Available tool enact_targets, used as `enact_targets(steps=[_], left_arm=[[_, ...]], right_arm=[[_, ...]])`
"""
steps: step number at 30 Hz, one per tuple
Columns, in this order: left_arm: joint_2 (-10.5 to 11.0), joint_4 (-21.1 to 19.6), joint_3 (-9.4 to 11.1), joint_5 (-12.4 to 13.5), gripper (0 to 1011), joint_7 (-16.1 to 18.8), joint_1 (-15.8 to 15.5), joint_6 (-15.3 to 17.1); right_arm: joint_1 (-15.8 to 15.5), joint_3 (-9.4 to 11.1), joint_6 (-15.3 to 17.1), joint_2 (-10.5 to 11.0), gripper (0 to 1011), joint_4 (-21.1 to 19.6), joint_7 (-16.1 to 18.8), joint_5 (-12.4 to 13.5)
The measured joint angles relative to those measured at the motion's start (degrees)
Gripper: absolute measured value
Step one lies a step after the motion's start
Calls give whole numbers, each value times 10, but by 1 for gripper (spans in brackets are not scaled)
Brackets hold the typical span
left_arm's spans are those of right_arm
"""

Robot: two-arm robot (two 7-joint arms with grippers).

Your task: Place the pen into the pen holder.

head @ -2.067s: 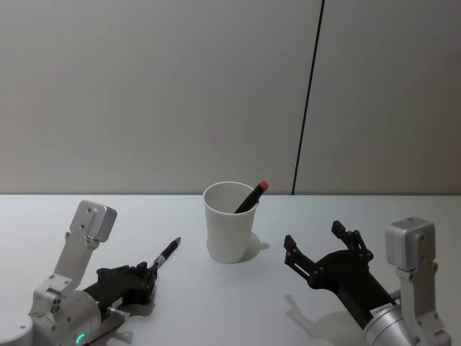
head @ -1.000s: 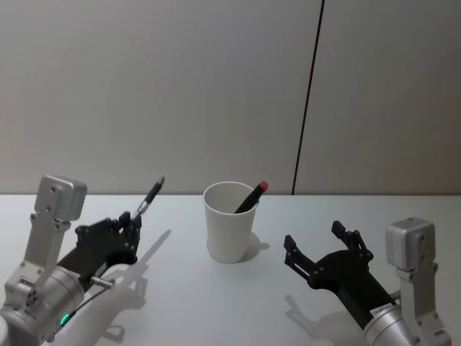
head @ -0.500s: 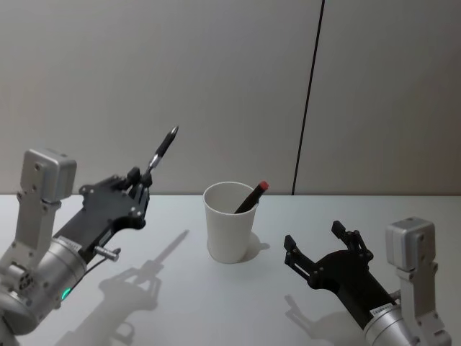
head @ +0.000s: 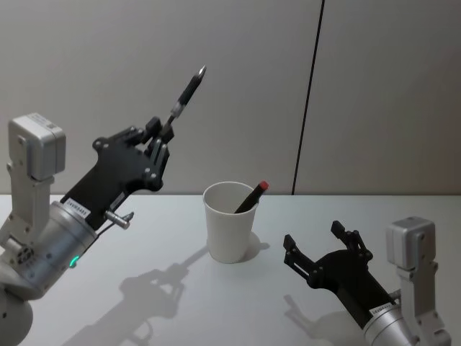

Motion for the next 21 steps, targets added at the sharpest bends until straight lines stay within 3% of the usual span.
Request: enact_targets(steps=[8, 17, 21], left_arm=[[-4, 7, 5, -15, 157, -26, -20, -36], [-7, 11, 7, -22, 157, -39, -30, -55], [-7, 12, 8, -24, 157, -42, -32, -60]], right_arm=[[2, 6, 11, -10, 1001, -4, 12, 24], [6, 15, 31, -27, 1001, -13, 37, 74], [10, 20, 44, -35, 1001, -18, 52, 108]])
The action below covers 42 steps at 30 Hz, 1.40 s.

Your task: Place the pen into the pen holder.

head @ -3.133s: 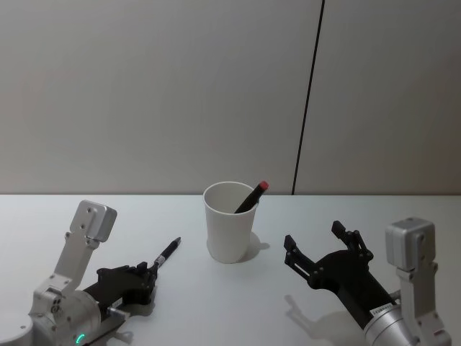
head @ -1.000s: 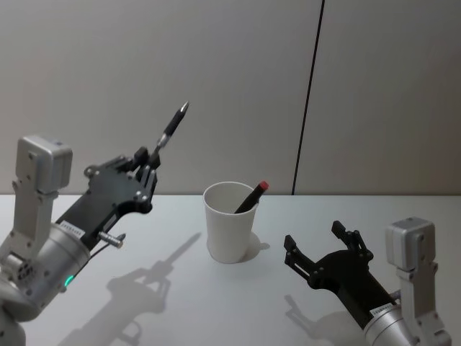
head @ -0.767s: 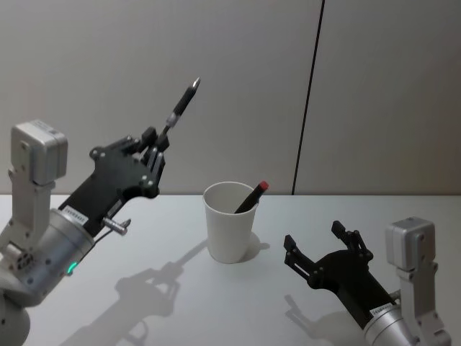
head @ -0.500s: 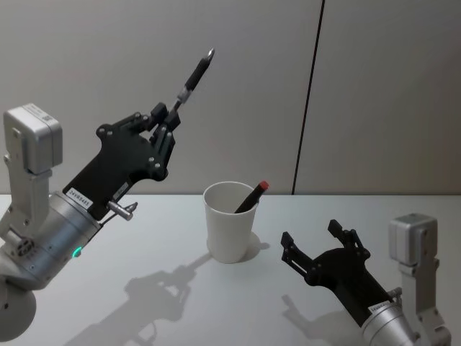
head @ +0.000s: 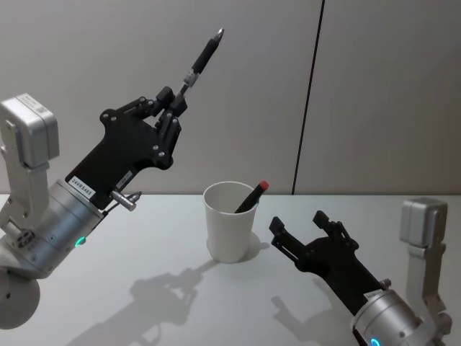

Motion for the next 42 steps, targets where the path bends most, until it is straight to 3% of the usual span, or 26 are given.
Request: enact_targets(steps=[15, 33, 42], left_arm=[[-1, 2, 2, -4, 157, -6, -5, -9], [11, 0, 10, -18, 157, -19, 2, -12], [17, -7, 15, -21, 157, -16, 10, -5]], right_arm=[[16, 17, 46, -28, 1001, -15, 46, 117], [39, 3, 89, -43, 1001, -25, 45, 168], [64, -2, 134, -64, 1001, -34, 38, 220]])
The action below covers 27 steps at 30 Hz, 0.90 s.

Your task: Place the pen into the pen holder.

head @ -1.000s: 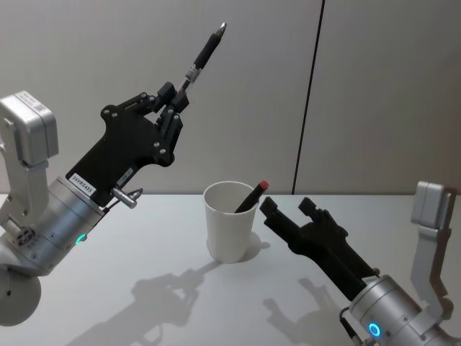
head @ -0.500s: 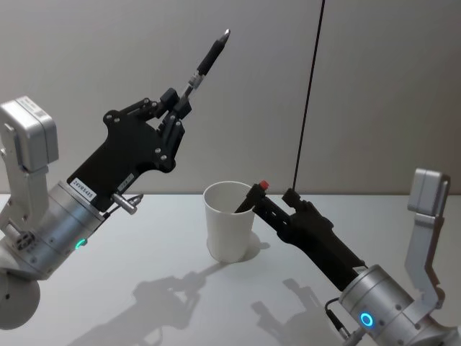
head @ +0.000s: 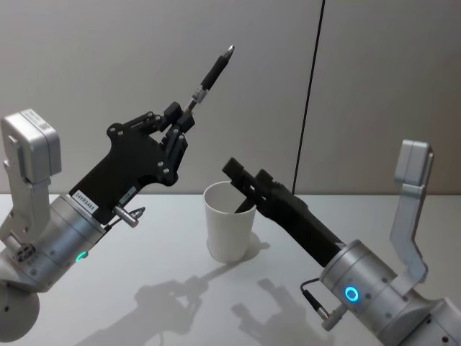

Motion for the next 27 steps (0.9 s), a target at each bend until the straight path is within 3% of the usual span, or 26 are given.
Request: enact_targets(steps=[8, 10, 15, 21, 27], left_arm=[[2, -7, 1, 1, 157, 13, 9, 6], [2, -9, 0, 2, 157, 17, 12, 6], [2, -11, 0, 4, 156, 21, 14, 8], [0, -11, -1, 5, 157, 23, 14, 9], [0, -12, 1, 5, 157, 24, 14, 14]], right_arm=[[22, 11, 58, -19, 1001, -5, -9, 72], [29, 18, 82, -24, 1001, -7, -15, 101], [39, 28, 108, -30, 1001, -10, -22, 137], [49, 35, 122, -38, 1001, -11, -27, 163], [59, 34, 121, -45, 1001, -11, -28, 171]])
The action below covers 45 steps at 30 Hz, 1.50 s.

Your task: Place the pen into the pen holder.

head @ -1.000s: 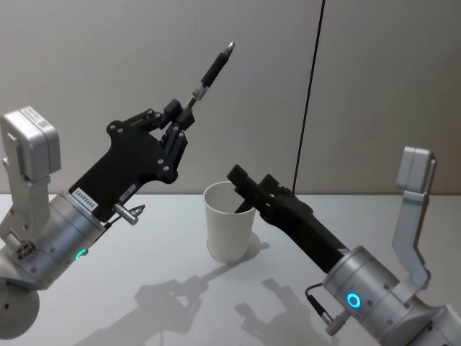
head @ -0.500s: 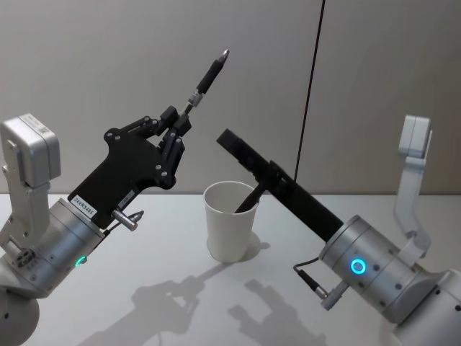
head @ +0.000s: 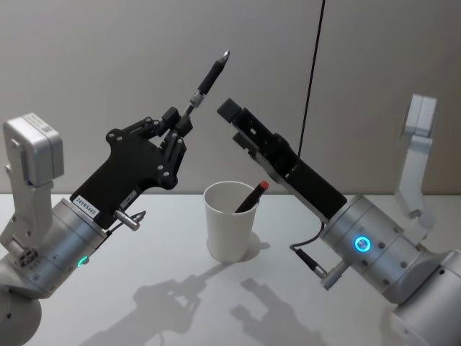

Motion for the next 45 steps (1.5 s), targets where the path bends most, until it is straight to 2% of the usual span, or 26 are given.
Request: enact_targets(steps=[5, 10, 19, 33, 45], left_arm=[[1, 0, 3, -1, 156, 0, -2, 5], [2, 1, 6, -4, 157, -1, -4, 10], [5, 3, 10, -10, 157, -3, -8, 18], [9, -2, 10, -10, 157, -1, -5, 18], [12, -15, 5, -7, 157, 3, 5, 16]], right_arm=[[6, -5, -9, -3, 1001, 1, 4, -2], [15, -17, -30, -3, 1001, 4, 10, -21], [31, -41, -69, 0, 1001, 13, 11, -68], [48, -70, -118, 4, 1001, 34, -16, -133], [54, -86, -138, -1, 1001, 50, -36, -153]])
